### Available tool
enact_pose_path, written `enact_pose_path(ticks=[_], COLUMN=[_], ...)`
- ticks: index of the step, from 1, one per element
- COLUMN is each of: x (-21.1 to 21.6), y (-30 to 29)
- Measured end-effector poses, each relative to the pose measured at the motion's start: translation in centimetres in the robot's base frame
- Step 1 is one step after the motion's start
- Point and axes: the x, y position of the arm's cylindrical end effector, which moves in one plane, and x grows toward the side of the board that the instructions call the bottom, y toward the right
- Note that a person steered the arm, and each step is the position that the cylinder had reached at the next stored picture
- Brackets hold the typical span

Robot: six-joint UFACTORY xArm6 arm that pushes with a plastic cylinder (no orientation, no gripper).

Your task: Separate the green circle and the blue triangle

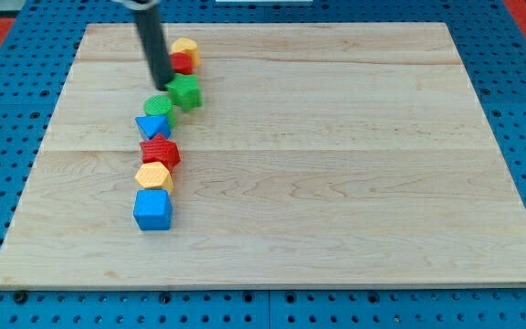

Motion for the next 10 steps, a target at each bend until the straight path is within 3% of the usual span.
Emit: enact_pose_path(ticks=[2,3,4,6,9,10], x=[1.9,0.5,0.5,4.3,6.6,7.1], y=[7.5,1.5,-0.8,-5.3,-1.1,3.3])
